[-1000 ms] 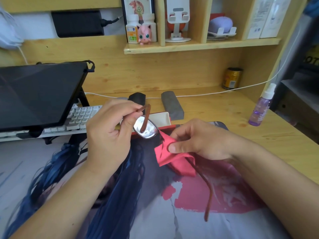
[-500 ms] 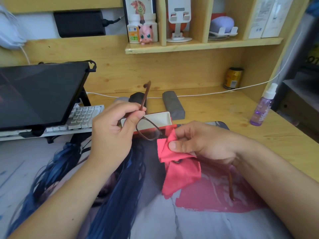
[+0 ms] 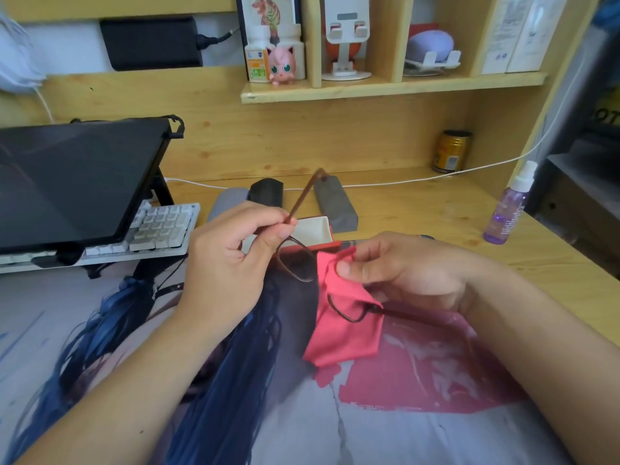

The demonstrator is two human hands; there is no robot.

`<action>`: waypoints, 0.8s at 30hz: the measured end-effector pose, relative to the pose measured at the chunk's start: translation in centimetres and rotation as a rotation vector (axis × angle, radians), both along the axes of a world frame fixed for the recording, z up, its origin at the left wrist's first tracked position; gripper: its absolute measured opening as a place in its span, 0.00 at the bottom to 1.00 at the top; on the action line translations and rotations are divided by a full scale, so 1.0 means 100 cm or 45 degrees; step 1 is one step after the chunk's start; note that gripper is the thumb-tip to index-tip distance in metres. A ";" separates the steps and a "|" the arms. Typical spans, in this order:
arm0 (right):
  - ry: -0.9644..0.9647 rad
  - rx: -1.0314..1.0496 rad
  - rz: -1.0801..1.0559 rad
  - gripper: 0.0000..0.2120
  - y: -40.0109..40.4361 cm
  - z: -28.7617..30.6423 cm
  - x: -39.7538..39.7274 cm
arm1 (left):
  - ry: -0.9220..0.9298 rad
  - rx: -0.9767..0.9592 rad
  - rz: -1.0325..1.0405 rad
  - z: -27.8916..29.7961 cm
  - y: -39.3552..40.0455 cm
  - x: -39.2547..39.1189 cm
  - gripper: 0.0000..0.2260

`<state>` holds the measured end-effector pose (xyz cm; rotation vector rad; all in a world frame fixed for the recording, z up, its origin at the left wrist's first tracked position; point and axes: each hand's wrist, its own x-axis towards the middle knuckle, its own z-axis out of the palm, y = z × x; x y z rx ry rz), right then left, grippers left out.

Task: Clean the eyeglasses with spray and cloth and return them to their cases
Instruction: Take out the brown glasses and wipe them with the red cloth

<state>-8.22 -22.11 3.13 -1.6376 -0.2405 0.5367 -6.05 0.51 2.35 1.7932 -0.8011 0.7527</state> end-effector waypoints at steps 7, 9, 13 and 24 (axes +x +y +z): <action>0.020 0.481 -0.086 0.14 0.016 0.003 -0.004 | -0.179 0.145 -0.050 0.002 -0.007 -0.006 0.07; -0.028 0.493 -0.075 0.13 0.026 0.000 -0.007 | -0.207 0.164 -0.050 0.001 -0.008 -0.005 0.07; -0.164 0.240 -0.105 0.12 0.030 -0.004 -0.008 | -0.211 0.177 -0.011 -0.002 -0.006 -0.001 0.06; -0.016 0.037 0.046 0.05 0.025 0.002 -0.012 | -0.096 0.127 -0.091 -0.003 -0.010 -0.004 0.04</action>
